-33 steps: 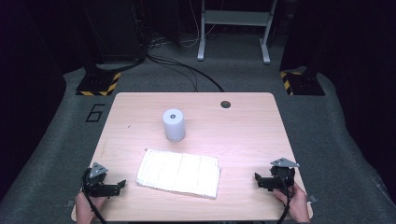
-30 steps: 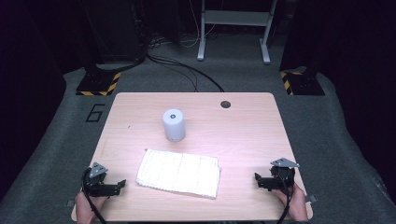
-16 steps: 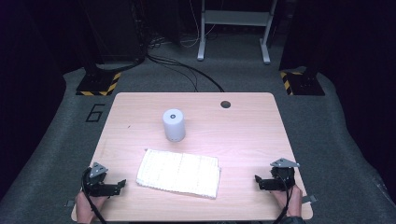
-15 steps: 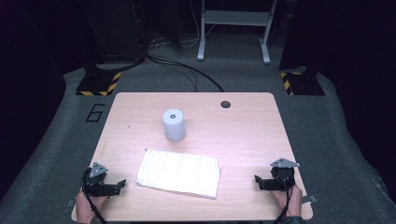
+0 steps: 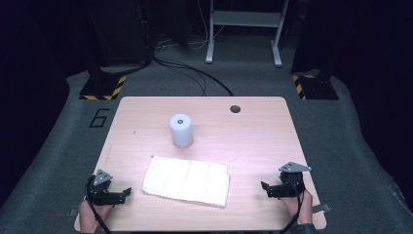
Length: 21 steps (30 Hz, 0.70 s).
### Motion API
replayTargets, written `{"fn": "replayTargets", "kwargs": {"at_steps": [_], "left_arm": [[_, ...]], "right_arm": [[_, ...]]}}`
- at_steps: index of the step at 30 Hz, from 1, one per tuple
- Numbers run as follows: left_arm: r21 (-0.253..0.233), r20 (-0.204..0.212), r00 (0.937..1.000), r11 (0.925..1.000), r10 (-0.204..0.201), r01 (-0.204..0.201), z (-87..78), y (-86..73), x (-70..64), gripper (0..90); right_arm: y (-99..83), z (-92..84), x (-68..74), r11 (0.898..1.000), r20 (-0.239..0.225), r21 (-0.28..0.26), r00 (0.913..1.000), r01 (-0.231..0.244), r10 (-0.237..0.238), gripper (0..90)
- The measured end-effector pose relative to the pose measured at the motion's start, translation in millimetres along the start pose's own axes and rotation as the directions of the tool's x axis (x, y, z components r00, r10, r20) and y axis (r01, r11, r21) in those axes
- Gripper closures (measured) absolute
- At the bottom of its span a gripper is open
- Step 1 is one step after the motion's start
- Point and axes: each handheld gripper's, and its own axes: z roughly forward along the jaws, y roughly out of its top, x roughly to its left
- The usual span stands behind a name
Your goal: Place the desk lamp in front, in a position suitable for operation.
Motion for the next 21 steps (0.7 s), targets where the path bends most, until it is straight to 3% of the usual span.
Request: {"fn": "replayTargets", "kwargs": {"at_steps": [11, 15, 21], "left_arm": [[-0.002, 0.006, 1.0, 1.0, 0.003, -0.003, 0.0, -0.1, -0.3, 0.0], [-0.003, 0.006, 1.0, 1.0, 0.005, -0.005, 0.2, -0.2, -0.4, 0.0], [-0.003, 0.007, 1.0, 1.0, 0.007, -0.007, 0.2, -0.1, -0.4, 0.0]], "right_arm": [[37.7, -9.0, 31.3, 0.995, -0.083, -0.064, 0.9936, 0.071, -0.076, 0.0], [51.6, -4.9, 47.4, 0.99, -0.122, -0.088, 0.9856, 0.107, -0.118, 0.0], [73.0, 8.7, 73.2, 0.981, -0.192, -0.084, 0.9636, 0.173, -0.186, 0.0]]}}
